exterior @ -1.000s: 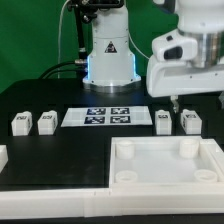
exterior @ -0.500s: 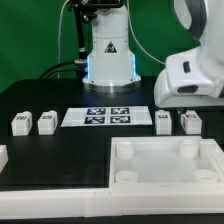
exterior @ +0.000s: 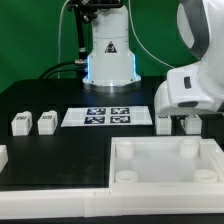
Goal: Assemble one leg
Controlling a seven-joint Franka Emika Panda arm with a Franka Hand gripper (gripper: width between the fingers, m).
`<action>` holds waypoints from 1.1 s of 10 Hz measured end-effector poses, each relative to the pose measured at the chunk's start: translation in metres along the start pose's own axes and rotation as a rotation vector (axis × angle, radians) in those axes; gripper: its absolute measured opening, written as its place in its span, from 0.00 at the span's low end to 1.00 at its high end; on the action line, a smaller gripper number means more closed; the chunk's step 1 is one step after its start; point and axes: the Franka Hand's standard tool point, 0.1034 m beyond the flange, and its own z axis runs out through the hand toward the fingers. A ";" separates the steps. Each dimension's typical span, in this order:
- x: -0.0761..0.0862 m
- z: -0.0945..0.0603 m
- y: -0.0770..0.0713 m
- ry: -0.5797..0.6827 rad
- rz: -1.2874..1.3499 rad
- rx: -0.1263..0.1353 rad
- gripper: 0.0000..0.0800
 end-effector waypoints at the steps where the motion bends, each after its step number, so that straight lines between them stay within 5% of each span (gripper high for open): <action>1: 0.000 0.008 -0.001 -0.006 0.002 -0.003 0.81; 6: 0.000 0.024 -0.004 -0.042 0.033 -0.012 0.78; 8: 0.000 0.024 -0.004 -0.042 0.033 -0.013 0.36; 11: -0.001 0.024 -0.004 -0.043 0.033 -0.013 0.36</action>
Offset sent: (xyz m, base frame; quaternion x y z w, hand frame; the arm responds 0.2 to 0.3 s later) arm -0.0046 0.0136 -0.0104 -0.0251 -0.0467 0.0662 0.9964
